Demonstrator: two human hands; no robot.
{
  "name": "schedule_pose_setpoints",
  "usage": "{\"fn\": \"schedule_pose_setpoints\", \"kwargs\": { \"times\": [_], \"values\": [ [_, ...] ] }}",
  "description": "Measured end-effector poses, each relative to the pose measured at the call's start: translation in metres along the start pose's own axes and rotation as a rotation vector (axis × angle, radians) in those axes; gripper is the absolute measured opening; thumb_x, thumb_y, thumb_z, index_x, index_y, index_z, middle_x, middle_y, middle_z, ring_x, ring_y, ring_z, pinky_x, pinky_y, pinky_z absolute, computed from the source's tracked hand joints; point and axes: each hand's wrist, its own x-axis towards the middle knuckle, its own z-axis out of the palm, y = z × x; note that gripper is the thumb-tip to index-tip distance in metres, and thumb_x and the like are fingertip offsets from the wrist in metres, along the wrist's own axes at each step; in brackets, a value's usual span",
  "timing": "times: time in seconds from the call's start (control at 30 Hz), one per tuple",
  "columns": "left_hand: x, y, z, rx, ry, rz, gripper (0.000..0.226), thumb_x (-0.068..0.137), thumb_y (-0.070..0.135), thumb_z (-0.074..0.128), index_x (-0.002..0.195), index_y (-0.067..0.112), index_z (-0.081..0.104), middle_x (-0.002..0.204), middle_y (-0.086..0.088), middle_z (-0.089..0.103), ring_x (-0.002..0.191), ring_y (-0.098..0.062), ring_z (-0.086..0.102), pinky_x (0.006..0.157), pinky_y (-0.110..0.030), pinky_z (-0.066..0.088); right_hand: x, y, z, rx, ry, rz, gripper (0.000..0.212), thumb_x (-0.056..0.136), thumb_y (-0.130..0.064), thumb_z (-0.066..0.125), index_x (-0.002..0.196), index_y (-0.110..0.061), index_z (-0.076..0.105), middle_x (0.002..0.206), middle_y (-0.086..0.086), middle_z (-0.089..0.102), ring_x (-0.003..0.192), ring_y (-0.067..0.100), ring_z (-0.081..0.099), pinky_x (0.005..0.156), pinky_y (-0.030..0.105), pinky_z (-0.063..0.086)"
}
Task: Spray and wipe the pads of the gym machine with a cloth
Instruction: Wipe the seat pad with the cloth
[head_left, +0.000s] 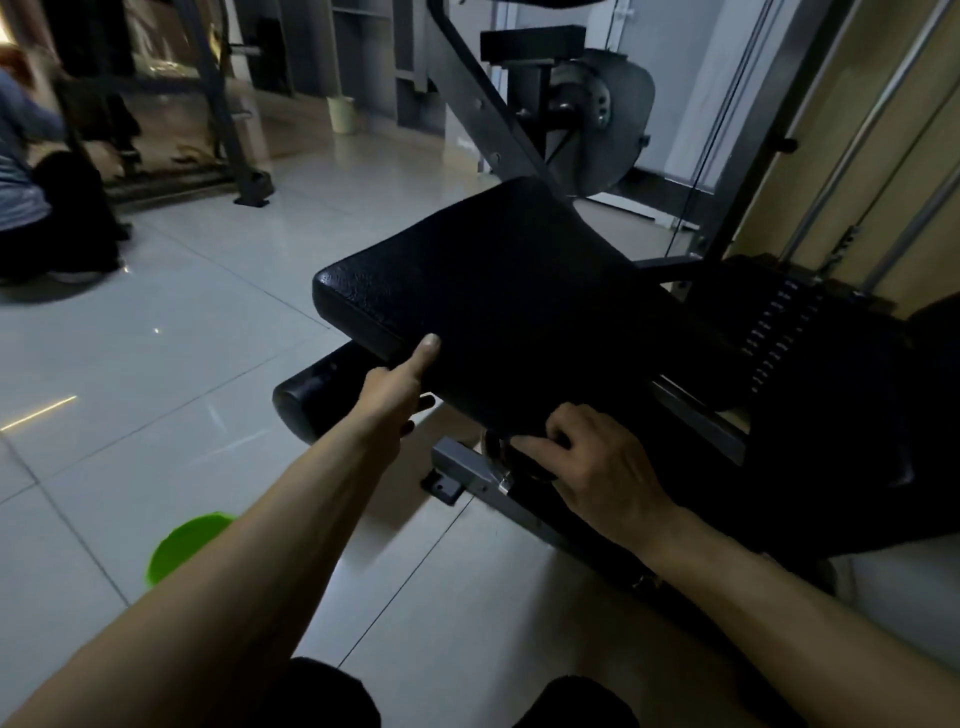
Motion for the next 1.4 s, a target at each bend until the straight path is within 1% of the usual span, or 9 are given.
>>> {"fn": "schedule_pose_setpoints", "kwargs": {
  "times": [0.13,0.23,0.4,0.47,0.63,0.7,0.87,1.07,1.4],
  "values": [
    [0.024,0.008,-0.027,-0.147,0.097,0.142,0.096,0.072,0.061,0.082,0.149,0.026,0.036,0.14,-0.005,0.06,0.114,-0.025,0.067,0.093,-0.05,0.055,0.007,0.001,-0.013,-0.012,-0.029,-0.026,0.037,0.091,-0.026,0.047,0.113,-0.014,0.075,0.092,0.009,0.057,0.078,0.024,0.057,0.059,0.035,0.054],
    [0.045,0.028,-0.061,-0.183,0.173,0.274,0.099,0.079,0.056,0.073,0.16,0.038,0.018,0.16,-0.005,0.039,0.135,-0.027,0.054,0.109,-0.053,0.048,0.062,-0.017,0.008,-0.017,0.036,-0.041,0.031,0.094,-0.028,0.049,0.106,-0.013,0.074,0.092,0.009,0.057,0.078,0.025,0.057,0.061,0.038,0.055],
    [0.054,0.042,-0.089,-0.137,0.106,0.356,0.037,0.105,0.041,0.048,0.138,0.028,0.059,0.131,-0.008,0.067,0.12,-0.033,0.065,0.107,-0.054,0.05,0.185,-0.056,0.043,-0.018,0.181,-0.05,0.014,0.1,-0.022,0.063,0.093,-0.016,0.073,0.085,0.007,0.05,0.072,0.027,0.048,0.057,0.04,0.043],
    [0.054,0.039,-0.093,-0.11,0.082,0.383,0.03,0.109,0.041,0.043,0.126,0.031,0.066,0.117,-0.009,0.072,0.112,-0.037,0.068,0.101,-0.053,0.054,0.206,-0.064,0.046,-0.02,0.192,-0.021,0.02,0.104,-0.029,0.06,0.095,-0.017,0.073,0.085,0.006,0.05,0.071,0.025,0.048,0.057,0.039,0.042],
    [0.054,0.051,-0.096,-0.13,0.036,0.356,0.045,0.108,0.054,0.032,0.125,0.03,0.066,0.123,0.007,0.07,0.114,-0.021,0.066,0.101,-0.036,0.052,0.141,-0.043,0.028,-0.014,0.013,-0.042,0.025,0.094,-0.031,0.065,0.111,-0.014,0.073,0.091,0.006,0.054,0.076,0.022,0.052,0.058,0.038,0.05],
    [0.059,0.053,-0.098,-0.124,0.027,0.326,0.055,0.106,0.062,0.029,0.132,0.031,0.066,0.131,-0.002,0.068,0.121,-0.022,0.064,0.112,-0.043,0.046,0.114,-0.033,0.022,-0.025,-0.042,-0.031,0.028,0.089,-0.031,0.068,0.111,-0.013,0.072,0.093,0.005,0.054,0.078,0.02,0.054,0.06,0.037,0.054],
    [0.066,0.045,-0.107,-0.229,-0.047,0.276,0.058,0.102,0.071,0.025,0.125,0.042,0.069,0.124,-0.001,0.073,0.116,-0.026,0.069,0.108,-0.05,0.049,0.17,-0.049,0.039,-0.032,0.072,-0.081,0.026,0.1,-0.035,0.057,0.103,-0.014,0.074,0.089,0.006,0.056,0.075,0.023,0.053,0.059,0.038,0.047],
    [0.063,0.051,-0.118,-0.427,-0.082,0.188,0.08,0.1,0.072,0.023,0.127,0.013,0.069,0.119,-0.029,0.069,0.114,-0.049,0.064,0.096,-0.065,0.051,0.283,-0.089,0.066,-0.047,0.119,-0.023,0.02,0.083,-0.013,0.073,0.102,-0.018,0.075,0.091,0.006,0.059,0.078,0.027,0.057,0.063,0.039,0.047],
    [0.067,0.043,-0.127,-0.473,-0.088,0.154,0.083,0.098,0.075,0.024,0.122,0.011,0.072,0.117,-0.014,0.075,0.113,-0.032,0.07,0.108,-0.055,0.049,0.224,-0.064,0.059,-0.066,0.095,-0.059,0.017,0.091,-0.026,0.07,0.104,-0.015,0.073,0.09,0.004,0.057,0.075,0.022,0.052,0.059,0.042,0.047]
  ]
}}
